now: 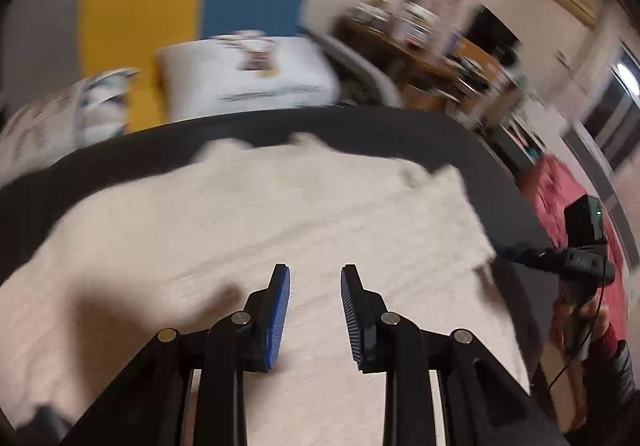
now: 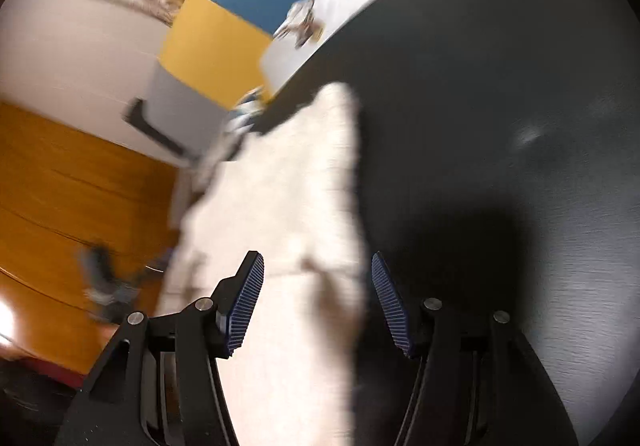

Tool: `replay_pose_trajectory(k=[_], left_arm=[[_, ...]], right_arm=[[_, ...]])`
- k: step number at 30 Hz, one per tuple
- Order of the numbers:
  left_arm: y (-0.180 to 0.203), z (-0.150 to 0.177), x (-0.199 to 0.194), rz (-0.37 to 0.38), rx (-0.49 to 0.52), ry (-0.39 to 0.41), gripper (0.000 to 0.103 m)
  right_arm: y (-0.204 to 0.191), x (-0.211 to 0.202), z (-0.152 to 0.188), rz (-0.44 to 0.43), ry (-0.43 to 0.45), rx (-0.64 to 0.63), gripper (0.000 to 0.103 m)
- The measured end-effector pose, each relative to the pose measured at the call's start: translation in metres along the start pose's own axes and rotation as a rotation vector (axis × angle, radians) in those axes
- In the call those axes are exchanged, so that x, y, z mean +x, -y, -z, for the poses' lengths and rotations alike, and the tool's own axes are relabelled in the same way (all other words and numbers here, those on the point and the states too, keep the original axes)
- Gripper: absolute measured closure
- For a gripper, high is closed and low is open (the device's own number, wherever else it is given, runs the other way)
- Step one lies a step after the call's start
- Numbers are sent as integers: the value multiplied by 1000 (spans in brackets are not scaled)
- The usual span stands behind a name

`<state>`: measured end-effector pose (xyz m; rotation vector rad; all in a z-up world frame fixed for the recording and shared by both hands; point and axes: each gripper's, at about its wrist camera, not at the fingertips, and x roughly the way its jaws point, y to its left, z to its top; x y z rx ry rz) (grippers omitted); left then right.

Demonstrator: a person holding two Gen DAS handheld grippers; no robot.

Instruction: Fold clothes

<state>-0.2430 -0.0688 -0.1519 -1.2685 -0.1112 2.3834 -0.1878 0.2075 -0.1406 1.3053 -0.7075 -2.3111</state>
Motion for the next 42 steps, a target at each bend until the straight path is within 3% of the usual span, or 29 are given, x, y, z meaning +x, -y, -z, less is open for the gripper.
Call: replay_pose_trajectory(k=[4,8,14,16,20,22,26,31,33,36,39,42], left_arm=[[41,-18,37,57,68,-33,77],[59,-29,64,89,78,-66,77],[50,-28,88,79,62,-114,77],[45,-25,93,77,52,-128,77],[39,-16,100,81,47,-143,77],[38,-14,101,87,45,-144,77],[37,-8,102,85,62,-143,77],[37,-10,100,84,66,-148,77],[41,-16,99,57,70,-140,77],[56,-28,94,94,90,-91,76],[75,-38,91,125,148,-38,75],[84,-44,100,134,167,-47,75]], right_arm=[[-35,-1,25,237,108,-289,43],[-48,8,27,301,105,-405,46],[-49,26,35,439,72,-603,55],[-50,36,36,463,61,-639,66],[-49,49,34,478,67,-657,66],[-51,49,31,493,104,-651,91],[-60,27,29,479,222,-595,94],[-50,49,40,544,101,-582,95],[-47,46,43,539,75,-575,95],[-44,39,47,528,43,-565,94],[-45,10,41,449,100,-528,94],[-51,-8,22,335,166,-467,94]])
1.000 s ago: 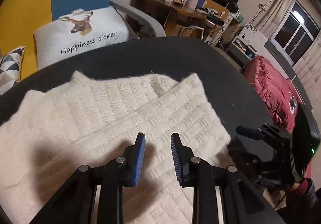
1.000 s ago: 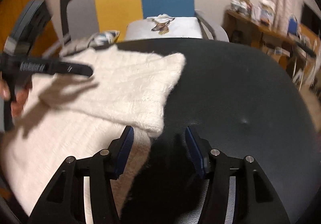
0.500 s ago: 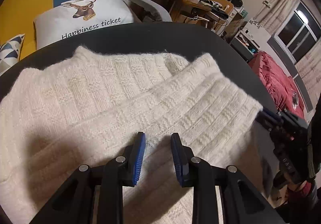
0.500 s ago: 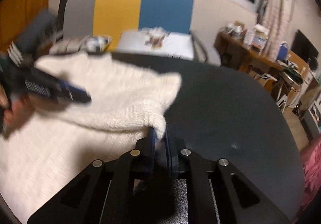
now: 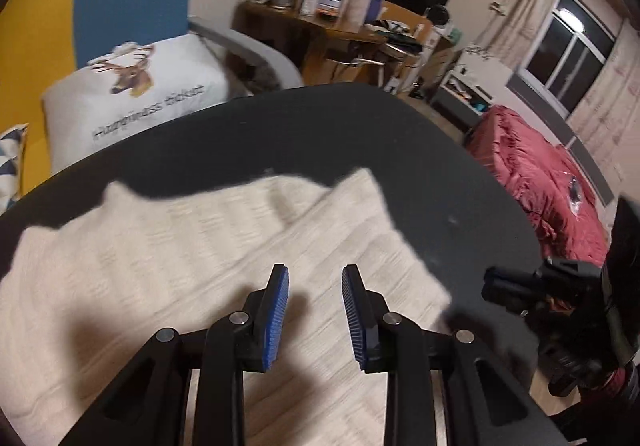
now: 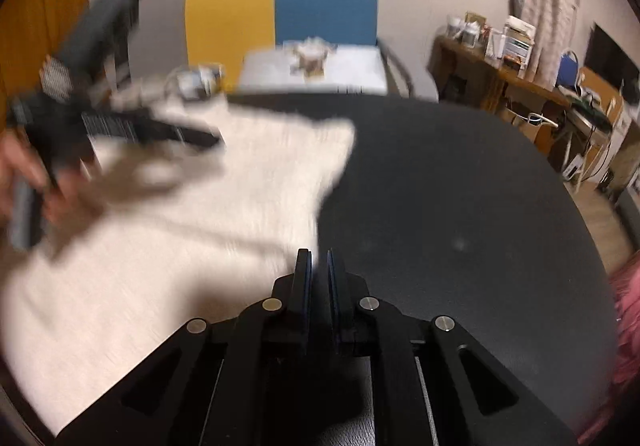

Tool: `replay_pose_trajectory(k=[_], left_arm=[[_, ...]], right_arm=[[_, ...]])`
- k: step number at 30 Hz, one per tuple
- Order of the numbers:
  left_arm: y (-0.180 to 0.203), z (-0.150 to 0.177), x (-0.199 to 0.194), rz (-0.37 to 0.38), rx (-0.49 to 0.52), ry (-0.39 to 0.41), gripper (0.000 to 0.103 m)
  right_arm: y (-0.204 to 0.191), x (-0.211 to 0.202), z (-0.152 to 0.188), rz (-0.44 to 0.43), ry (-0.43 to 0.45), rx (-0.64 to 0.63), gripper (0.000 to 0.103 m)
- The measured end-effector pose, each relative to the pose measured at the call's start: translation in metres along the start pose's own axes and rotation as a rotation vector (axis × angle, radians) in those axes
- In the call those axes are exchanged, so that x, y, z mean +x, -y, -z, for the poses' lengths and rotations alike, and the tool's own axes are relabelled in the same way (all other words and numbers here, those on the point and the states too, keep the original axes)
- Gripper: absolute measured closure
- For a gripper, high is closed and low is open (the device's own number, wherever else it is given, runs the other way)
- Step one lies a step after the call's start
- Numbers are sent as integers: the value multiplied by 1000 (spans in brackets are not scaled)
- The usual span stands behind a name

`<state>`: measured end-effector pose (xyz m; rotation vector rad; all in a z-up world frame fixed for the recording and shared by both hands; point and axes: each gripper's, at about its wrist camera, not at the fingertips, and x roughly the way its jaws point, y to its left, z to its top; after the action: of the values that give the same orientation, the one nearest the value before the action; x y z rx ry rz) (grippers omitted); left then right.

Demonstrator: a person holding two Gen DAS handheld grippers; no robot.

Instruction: Fold clothes

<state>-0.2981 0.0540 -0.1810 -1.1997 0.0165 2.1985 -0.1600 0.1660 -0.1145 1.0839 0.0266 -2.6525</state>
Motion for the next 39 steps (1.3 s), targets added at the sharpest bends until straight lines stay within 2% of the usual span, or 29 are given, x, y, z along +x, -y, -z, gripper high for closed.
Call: replay_pose_trajectory(k=[2,4,6,8,9,14,18,22,25,29,31,35,37,39], left_arm=[[-2,1,7,-9,1,-16,75],[-4,3,14,-16,-5,-35,75],[-8,6,20,-29,-7,-53,75],[-13,12,27,-28,-12,-69,75],[-12,16,27,-25,-7,-61,75],[-16,17,12,-6,-33,-13,75],[-25,26,-20,-2,-39,64,75],[-47,41,-40,-40,-84,83,75],[-66,52,-41,-78,-126,53,75],[-80,68,-35,-72,-162,35,75],[-81,71,-36,-63,-187,41,75],[-81,76,-57,-43,-223,92,74],[-85,83,-70,-59,-234,118,74],[-92,92,-80,-75,-251,127,74]], right_arm=[[-3,5,-15,-84,15,14,94],[-12,22,-24,-134,-17,-11,94],[-22,45,-23,-130,-89,-51,94],[-22,67,-14,-84,-183,-53,94],[-22,69,-9,-80,-194,-51,94],[-14,67,-2,-113,-195,3,94],[-6,59,-30,-138,-123,49,94],[4,74,-62,-129,-82,96,94],[10,102,-77,-71,-123,101,94],[20,133,-79,-10,-209,114,94],[21,138,-77,3,-219,104,94],[21,122,-77,-5,-196,135,94],[12,103,-76,-52,-153,117,94],[-5,89,-68,-103,-146,71,94]])
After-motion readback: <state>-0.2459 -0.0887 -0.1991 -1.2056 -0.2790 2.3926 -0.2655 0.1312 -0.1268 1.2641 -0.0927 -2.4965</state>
